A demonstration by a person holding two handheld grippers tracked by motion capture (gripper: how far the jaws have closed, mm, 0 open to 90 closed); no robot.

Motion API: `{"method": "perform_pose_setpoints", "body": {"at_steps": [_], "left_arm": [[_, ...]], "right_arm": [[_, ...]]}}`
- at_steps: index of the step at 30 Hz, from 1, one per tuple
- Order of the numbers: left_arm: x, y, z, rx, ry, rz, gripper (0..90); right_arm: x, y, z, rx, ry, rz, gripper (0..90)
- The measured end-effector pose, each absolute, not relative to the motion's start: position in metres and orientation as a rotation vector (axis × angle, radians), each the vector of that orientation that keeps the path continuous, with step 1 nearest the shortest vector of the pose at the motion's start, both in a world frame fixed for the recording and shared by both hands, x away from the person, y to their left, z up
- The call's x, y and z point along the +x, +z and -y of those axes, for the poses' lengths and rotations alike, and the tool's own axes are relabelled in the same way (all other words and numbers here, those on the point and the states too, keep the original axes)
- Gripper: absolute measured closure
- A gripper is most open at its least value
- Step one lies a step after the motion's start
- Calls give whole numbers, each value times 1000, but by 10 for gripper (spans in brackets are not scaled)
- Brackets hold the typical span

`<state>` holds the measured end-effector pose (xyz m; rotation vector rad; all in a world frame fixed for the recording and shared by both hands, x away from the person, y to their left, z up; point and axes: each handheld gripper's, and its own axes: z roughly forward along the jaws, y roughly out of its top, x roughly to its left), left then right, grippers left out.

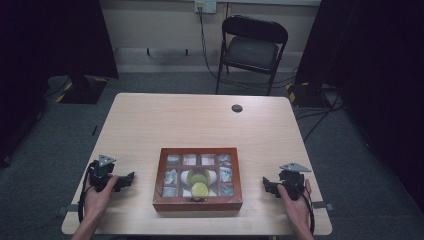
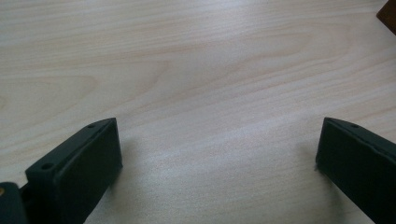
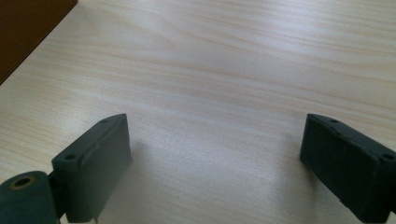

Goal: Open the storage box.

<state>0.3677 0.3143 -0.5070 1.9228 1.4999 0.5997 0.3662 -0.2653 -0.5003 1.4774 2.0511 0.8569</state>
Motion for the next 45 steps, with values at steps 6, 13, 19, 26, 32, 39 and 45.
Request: {"method": "perform_pose_setpoints", "body": {"at_steps": [6,13,19,26,32,39,45], "left_arm": [[370,-507,-310,1943,592,-1471,3],[369,-507,-311,1946,586,-1462,2],[369,-507,-311,1946,586,-1462,2],[369,-507,-311,1946,586,-1462,2],[369,-507,-311,1946,586,-1462,2],[369,-507,-311,1946,586,-1462,2],[369,-507,-311,1946,586,-1462,2]], "right_arm": [[365,-500,265,1487,850,-2042,81],[363,-497,262,1465,870,-2070,172],[360,-492,258,1457,904,-2106,221],[352,-480,253,1418,989,-2157,342],[346,-469,247,1363,1085,-2187,409],[340,-460,235,1268,1145,-2244,470],[335,-449,224,1210,1221,-2286,534]]}}
